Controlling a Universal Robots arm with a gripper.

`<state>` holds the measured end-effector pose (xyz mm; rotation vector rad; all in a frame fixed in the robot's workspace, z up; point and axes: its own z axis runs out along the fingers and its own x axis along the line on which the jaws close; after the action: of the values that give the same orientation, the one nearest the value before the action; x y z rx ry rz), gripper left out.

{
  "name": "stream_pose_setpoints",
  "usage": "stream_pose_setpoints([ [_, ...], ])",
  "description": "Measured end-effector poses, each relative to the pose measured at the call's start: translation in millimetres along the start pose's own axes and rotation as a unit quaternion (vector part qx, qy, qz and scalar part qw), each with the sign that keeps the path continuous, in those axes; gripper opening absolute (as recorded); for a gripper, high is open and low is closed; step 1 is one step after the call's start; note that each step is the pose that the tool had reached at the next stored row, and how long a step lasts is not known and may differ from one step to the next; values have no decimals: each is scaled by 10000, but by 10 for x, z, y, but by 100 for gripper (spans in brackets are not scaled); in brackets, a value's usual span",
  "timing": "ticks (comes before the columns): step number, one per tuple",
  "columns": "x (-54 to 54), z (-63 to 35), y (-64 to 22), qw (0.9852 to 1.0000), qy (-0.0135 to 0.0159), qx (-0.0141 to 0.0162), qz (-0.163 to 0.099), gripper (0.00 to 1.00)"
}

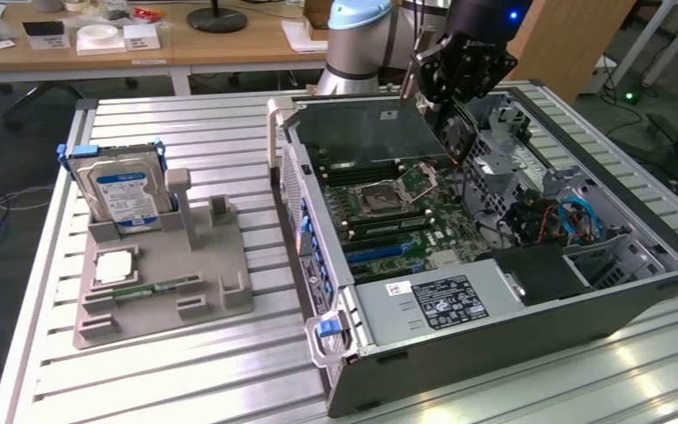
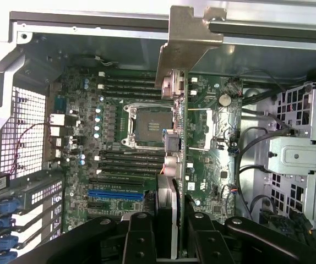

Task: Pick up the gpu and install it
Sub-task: 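Insert the gpu into the slot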

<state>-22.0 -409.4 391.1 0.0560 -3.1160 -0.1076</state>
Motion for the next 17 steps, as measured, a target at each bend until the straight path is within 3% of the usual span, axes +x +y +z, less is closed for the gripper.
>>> stream_pose_setpoints([
  [4, 0, 0, 0, 10000, 4, 1, -55, 28],
  [9, 0, 1, 0, 9988, 34, 11, -493, 28],
  [13, 0, 2, 0, 9963, 60, 19, -860, 28],
  [17, 0, 2, 0, 9925, 85, 27, -1219, 28],
])
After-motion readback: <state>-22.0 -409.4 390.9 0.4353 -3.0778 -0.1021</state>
